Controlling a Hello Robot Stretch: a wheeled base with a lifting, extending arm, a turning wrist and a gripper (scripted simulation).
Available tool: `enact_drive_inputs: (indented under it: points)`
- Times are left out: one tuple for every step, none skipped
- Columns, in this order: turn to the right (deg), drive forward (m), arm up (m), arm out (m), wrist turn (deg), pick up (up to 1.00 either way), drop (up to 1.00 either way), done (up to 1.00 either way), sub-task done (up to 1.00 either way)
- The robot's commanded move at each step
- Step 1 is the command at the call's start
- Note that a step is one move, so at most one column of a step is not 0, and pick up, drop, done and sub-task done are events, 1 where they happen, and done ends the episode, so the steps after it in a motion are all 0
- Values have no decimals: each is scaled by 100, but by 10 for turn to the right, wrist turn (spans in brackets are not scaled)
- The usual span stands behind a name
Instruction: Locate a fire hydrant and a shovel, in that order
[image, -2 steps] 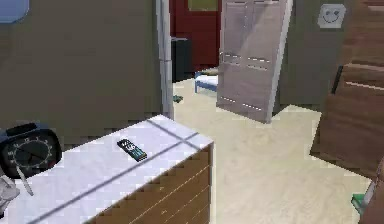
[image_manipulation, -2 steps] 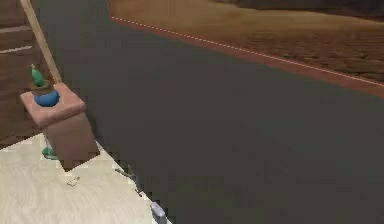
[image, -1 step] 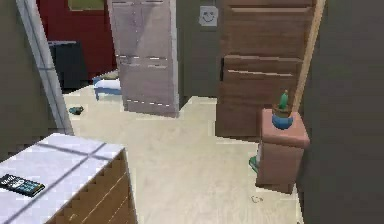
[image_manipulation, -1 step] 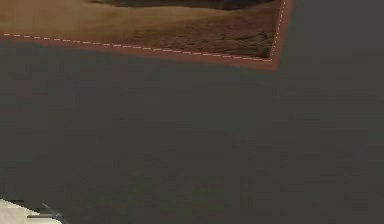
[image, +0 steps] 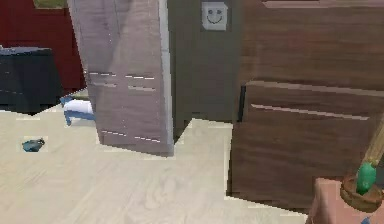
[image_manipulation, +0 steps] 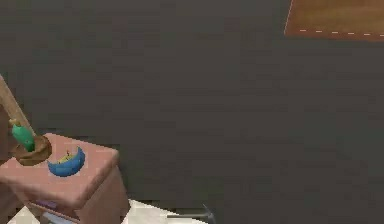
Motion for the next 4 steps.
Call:
enact_drive_inputs:
  points:
    - [150, 0, 0, 0, 0, 0, 0, 0, 0]
    - [0, 5, 0, 0, 0, 0, 0, 0, 0]
    - [-360, 0, 0, 0, 0, 0, 0, 0, 0]
    - [-30, 0, 0, 0, 0, 0, 0, 0, 0]
